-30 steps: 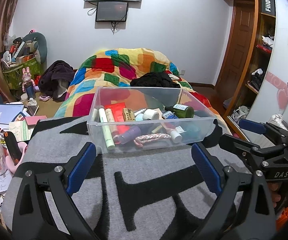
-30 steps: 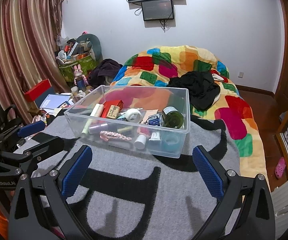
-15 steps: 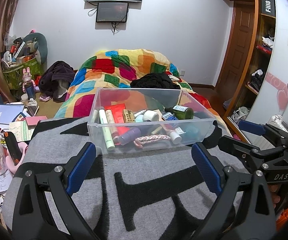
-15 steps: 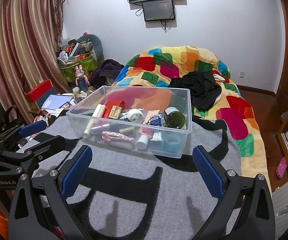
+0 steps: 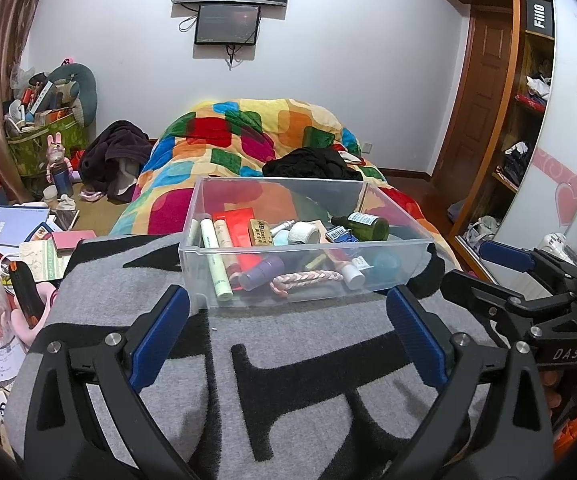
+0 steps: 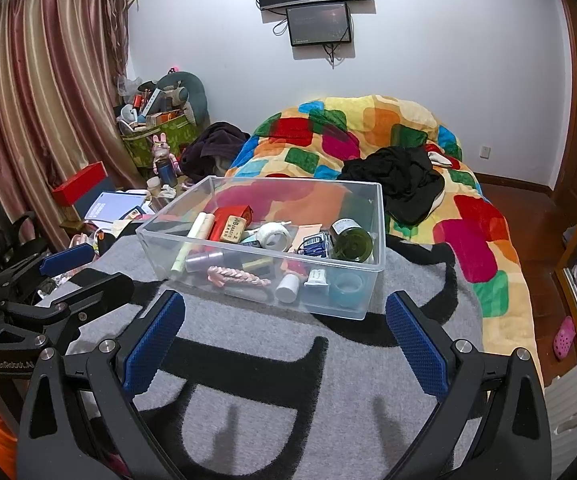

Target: Organize objects

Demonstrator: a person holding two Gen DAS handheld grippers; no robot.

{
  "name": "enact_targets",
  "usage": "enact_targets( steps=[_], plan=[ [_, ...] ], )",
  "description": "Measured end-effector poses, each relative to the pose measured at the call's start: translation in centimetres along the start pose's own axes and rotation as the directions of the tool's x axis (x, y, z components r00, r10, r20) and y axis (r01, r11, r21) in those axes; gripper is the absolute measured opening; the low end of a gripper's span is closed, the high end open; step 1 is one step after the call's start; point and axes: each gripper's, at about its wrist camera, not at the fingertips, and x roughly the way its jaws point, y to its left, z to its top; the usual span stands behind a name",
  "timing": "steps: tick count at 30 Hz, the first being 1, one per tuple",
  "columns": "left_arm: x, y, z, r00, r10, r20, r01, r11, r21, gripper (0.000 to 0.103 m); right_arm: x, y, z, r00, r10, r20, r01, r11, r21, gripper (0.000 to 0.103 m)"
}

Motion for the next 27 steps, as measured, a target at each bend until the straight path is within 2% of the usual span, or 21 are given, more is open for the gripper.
enact_targets(
  steps=[27],
  plan=[
    [0.47, -0.06, -0.19, 0.999, -0.023, -0.041, 0.022, 1.000, -0.023, 0.100, 0.22, -0.14, -0.02, 1.000, 0.003, -0.009, -0.003, 1.000, 0.007, 0.100]
  ],
)
